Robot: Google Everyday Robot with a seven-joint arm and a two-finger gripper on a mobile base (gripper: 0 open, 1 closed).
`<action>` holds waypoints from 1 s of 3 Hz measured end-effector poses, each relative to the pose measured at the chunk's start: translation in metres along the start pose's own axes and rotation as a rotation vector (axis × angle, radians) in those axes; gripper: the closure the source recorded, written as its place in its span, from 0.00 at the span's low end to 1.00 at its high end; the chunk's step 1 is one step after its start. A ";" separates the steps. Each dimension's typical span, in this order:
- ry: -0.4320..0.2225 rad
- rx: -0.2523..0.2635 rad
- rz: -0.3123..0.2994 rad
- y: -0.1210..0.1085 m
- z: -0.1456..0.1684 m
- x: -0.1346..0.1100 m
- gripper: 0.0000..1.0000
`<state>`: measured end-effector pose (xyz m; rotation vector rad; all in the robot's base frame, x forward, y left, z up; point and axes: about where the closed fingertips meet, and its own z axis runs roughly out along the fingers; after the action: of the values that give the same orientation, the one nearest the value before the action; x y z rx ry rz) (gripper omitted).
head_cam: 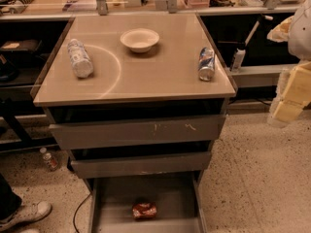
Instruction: Pick coke can from bottom drawer and place on counter
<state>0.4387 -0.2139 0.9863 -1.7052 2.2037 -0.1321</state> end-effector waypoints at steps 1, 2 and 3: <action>0.000 0.000 0.000 0.000 0.000 0.000 0.00; -0.017 -0.014 0.003 0.016 0.025 0.004 0.00; -0.069 -0.052 0.006 0.047 0.085 0.006 0.00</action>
Offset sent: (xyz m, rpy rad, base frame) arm -0.0307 0.0146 -0.1275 0.0845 0.0545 0.0193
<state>0.4224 -0.1949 0.8920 -1.7042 2.1796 -0.0147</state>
